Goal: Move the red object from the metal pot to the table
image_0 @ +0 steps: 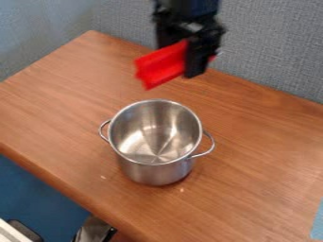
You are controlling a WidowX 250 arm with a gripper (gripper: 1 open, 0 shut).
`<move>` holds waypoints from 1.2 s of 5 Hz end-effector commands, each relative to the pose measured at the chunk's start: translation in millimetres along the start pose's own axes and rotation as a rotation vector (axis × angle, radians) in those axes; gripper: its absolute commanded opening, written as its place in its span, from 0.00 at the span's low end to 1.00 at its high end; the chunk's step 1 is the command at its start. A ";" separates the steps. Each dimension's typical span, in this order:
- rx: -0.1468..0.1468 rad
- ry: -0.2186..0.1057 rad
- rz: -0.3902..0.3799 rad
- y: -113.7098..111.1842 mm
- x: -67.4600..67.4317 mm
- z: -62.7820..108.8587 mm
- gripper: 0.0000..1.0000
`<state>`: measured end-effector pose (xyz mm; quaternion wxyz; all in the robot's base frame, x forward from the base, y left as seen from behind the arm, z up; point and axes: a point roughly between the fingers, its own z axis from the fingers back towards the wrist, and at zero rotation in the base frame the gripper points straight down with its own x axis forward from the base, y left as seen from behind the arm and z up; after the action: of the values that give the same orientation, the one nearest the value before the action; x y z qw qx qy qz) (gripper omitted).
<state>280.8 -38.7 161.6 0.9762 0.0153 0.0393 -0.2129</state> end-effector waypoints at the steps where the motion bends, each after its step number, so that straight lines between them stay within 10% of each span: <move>1: 0.009 -0.113 0.035 -28.9 -6.3 4.2 0.00; 2: -0.022 -0.125 0.052 -64.0 -18.5 -28.9 0.00; 4: -0.018 -0.042 -0.224 -115.8 -0.7 -75.4 0.00; 5: -0.004 -0.072 -0.161 -120.7 10.5 -102.6 1.00; 6: -0.004 -0.094 -0.098 -119.1 18.4 -129.7 1.00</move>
<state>236.1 -145.5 22.6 0.9657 0.0040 0.0092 -0.2595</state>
